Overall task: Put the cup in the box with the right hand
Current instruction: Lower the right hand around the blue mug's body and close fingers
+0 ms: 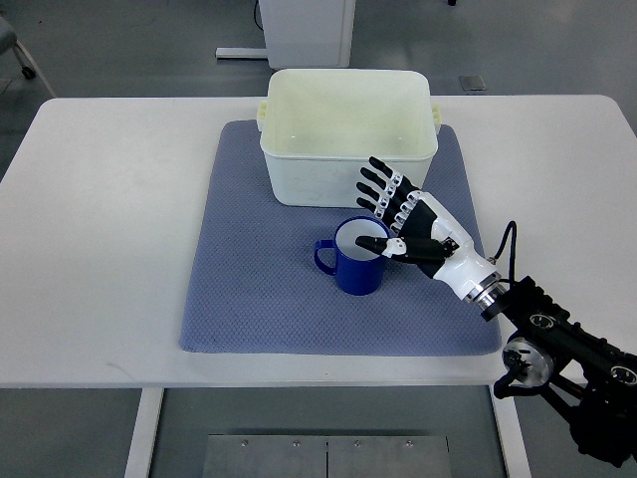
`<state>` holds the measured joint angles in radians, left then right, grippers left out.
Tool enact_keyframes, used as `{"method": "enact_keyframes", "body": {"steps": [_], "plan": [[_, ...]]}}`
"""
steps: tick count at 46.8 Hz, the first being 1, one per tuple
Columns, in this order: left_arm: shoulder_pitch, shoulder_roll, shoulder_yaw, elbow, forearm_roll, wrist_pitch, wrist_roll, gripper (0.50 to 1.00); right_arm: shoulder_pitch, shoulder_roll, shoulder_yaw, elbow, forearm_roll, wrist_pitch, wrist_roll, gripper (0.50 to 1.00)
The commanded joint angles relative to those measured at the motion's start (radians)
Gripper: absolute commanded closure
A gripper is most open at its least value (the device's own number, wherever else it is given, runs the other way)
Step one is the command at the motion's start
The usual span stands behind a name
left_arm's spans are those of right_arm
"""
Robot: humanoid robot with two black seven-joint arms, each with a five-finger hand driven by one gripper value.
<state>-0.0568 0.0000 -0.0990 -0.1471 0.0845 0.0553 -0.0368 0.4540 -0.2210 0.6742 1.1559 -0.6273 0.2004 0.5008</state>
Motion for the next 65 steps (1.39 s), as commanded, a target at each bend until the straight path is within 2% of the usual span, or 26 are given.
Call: {"method": "enact_keyframes", "body": {"steps": [1, 14, 27, 49, 65], "plan": [[0.0, 0.0, 0.002, 0.0, 0.0, 0.0, 0.0, 0.5, 0.005, 0.0, -0.007, -0.008, 0.0, -0.015, 0.005, 0.513], [0.0, 0.0, -0.001, 0.0, 0.0, 0.0, 0.0, 0.5, 0.008, 0.015, -0.045, -0.031, -0.028, -0.036, 0.039, 0.513], [0.0, 0.0, -0.001, 0.0, 0.0, 0.0, 0.0, 0.5, 0.009, 0.028, -0.064, -0.059, -0.031, -0.039, 0.042, 0.513], [0.0, 0.0, -0.001, 0.0, 0.0, 0.0, 0.0, 0.5, 0.012, 0.055, -0.13, -0.113, -0.031, -0.075, 0.102, 0.517], [0.0, 0.0, -0.001, 0.0, 0.0, 0.0, 0.0, 0.5, 0.02, 0.094, -0.168, -0.165, -0.034, -0.145, 0.11, 0.532]]}}
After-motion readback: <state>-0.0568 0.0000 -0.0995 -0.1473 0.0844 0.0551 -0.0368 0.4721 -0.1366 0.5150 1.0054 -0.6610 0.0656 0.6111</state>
